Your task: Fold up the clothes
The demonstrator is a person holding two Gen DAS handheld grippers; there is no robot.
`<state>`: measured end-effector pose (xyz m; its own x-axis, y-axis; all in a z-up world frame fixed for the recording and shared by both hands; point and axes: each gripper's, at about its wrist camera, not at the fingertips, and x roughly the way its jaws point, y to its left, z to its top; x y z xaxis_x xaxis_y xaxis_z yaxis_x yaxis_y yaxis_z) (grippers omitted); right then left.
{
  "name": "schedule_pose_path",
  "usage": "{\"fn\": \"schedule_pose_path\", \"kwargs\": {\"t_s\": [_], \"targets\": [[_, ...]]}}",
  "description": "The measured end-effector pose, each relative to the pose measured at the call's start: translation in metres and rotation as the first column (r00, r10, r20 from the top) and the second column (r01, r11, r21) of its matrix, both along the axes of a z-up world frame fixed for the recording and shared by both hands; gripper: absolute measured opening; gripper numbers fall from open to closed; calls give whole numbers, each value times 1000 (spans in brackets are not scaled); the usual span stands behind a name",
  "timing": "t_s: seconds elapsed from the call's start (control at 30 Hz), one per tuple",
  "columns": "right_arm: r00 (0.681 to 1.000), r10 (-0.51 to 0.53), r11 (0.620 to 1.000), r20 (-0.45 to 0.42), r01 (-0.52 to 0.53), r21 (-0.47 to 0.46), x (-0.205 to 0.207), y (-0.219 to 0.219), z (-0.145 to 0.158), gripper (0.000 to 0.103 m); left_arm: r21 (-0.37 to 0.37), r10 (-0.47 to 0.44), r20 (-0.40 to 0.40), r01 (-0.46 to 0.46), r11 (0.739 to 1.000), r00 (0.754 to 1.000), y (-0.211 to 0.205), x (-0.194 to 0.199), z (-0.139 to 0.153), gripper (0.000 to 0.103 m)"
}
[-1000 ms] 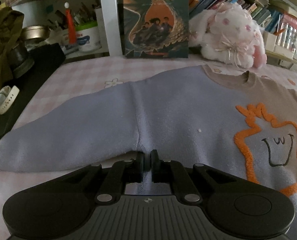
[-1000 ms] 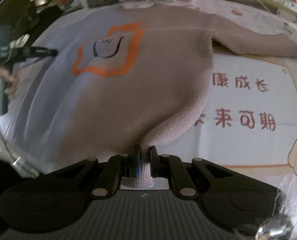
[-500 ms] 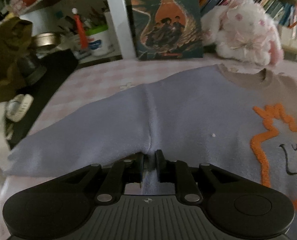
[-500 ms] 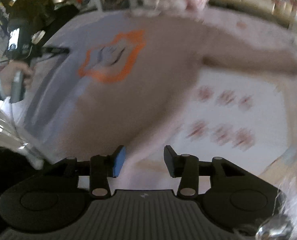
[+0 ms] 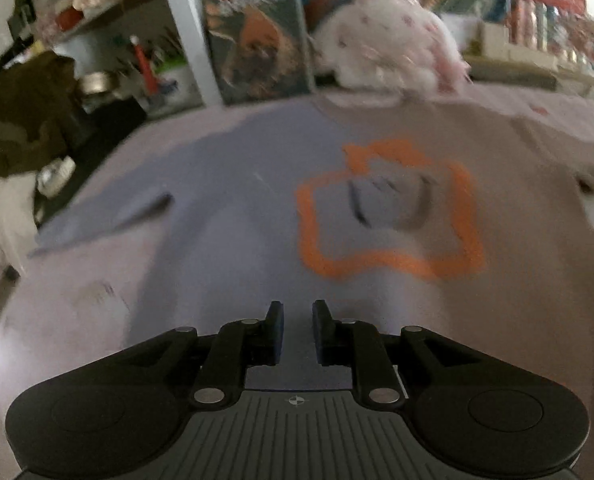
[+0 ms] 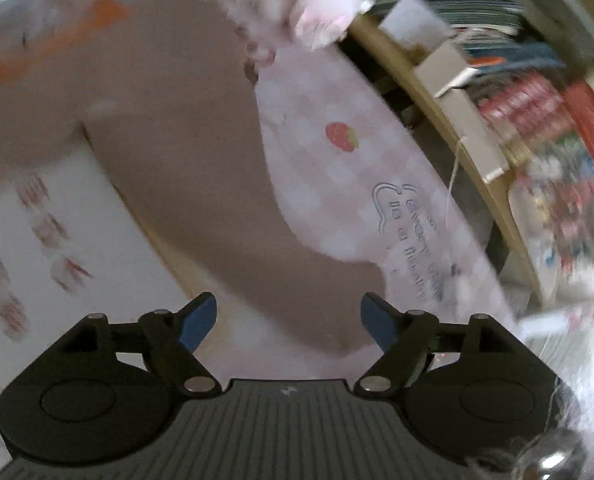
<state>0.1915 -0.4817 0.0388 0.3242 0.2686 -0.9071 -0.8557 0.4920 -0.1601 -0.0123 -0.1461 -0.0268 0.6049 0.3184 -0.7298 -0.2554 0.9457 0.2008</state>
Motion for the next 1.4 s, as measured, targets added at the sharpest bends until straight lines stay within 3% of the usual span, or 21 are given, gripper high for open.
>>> {"fn": "schedule_pose_path", "kwargs": {"t_s": [0.13, 0.17, 0.2, 0.37, 0.43, 0.63, 0.67, 0.7, 0.73, 0.77, 0.8, 0.93, 1.13, 1.23, 1.4], "targets": [[987, 102, 995, -120, -98, 35, 17, -6, 10, 72, 5, 30, -10, -30, 1000, 1000, -14, -9, 1, 17], [980, 127, 991, -150, -122, 46, 21, -7, 13, 48, -4, 43, -8, -43, 999, 999, -13, -10, 3, 17], [972, 153, 988, -179, -145, 57, 25, -8, 15, 16, -14, 58, -5, -58, 998, 998, -12, -10, 5, 17], [907, 280, 959, -315, -254, 123, 46, -15, 28, 5, -31, 104, -3, -105, 994, 995, -10, -9, 6, 17], [871, 330, 944, -365, -293, 154, 55, -18, 33, 5, -24, 99, -7, -99, 995, 995, -12, -7, 6, 17], [974, 163, 982, -155, -175, -68, 77, -26, 0, 8, 1, 70, -4, -70, 998, 998, -20, -2, 11, 17], [985, 135, 984, -112, -146, -104, 81, -27, -6, 17, 5, 69, -4, -69, 998, 998, -20, -2, 12, 17], [992, 107, 983, -67, -116, -139, 85, -28, -12, 36, 9, 69, -5, -69, 998, 998, -19, -2, 13, 17], [996, 81, 981, -21, -84, -173, 88, -30, -18, 44, 13, 71, -6, -71, 997, 997, -18, -3, 13, 17], [998, 57, 978, 26, -50, -205, 92, -31, -24, 44, 16, 74, -8, -74, 997, 997, -16, -4, 13, 17], [998, 37, 980, 53, -26, -197, 92, -32, -24, 41, 20, 77, -10, -77, 997, 997, -14, -5, 13, 17], [999, -31, 999, 39, 32, -14, 75, -24, -9, 41, 27, 110, -19, -109, 994, 994, 1, -8, 13, 17], [993, -98, 970, -69, 110, 214, 13, 20, -14, 41, -7, 170, 2, -170, 985, 985, 41, -11, 18, 17], [982, -140, 947, -123, 169, 273, -26, 45, -22, 41, -10, 203, 14, -203, 979, 979, 66, -13, 19, 17], [955, -247, 910, -167, 287, 300, -87, 79, -36, 41, -79, 228, 23, -225, 971, 973, 115, -22, 16, 20]]}}
